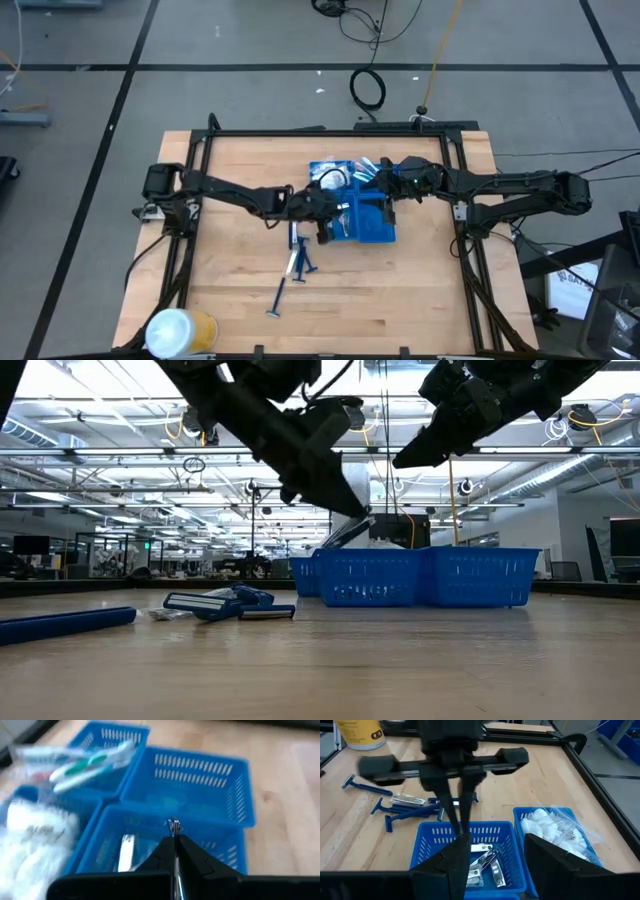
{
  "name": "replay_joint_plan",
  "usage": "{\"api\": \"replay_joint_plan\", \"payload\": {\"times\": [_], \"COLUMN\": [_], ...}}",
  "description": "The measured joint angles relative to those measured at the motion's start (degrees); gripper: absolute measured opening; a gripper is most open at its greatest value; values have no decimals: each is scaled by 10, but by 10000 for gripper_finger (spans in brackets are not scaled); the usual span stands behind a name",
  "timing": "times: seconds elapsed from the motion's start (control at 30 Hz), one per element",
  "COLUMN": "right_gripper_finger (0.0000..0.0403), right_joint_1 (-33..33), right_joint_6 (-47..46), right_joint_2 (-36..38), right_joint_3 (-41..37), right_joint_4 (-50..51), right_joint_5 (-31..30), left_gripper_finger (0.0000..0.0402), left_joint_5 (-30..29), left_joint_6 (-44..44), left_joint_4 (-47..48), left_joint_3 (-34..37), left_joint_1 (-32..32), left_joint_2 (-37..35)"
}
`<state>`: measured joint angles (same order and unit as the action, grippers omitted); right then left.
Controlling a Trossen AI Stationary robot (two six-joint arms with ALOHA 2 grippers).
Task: Pick & Place Travel size toiletries
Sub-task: Put the silver nail cutter into the bottom left blue basket
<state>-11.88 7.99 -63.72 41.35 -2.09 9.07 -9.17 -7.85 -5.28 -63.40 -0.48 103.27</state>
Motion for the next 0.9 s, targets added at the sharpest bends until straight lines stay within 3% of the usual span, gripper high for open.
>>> {"api": "replay_joint_plan", "payload": {"times": [0.27, 0.67, 0.9], "right_gripper_finger": [171, 171, 171], "right_joint_1": [-1, -1, -1], "right_joint_6": [3, 3, 3], "right_joint_2": [0, 0, 0], "right_joint_3": [0, 0, 0], "right_joint_4": [2, 2, 5], "right_joint_5": [-1, -2, -2], "left_gripper_finger": [31, 188, 210], "left_joint_5": [0, 1, -16], "left_joint_6": [-28, -11, -109], "left_joint_4": [-9, 12, 167], "left_joint_3": [0, 0, 0], "left_joint_1": [14, 16, -1], "left_joint_2": [3, -20, -90]}}
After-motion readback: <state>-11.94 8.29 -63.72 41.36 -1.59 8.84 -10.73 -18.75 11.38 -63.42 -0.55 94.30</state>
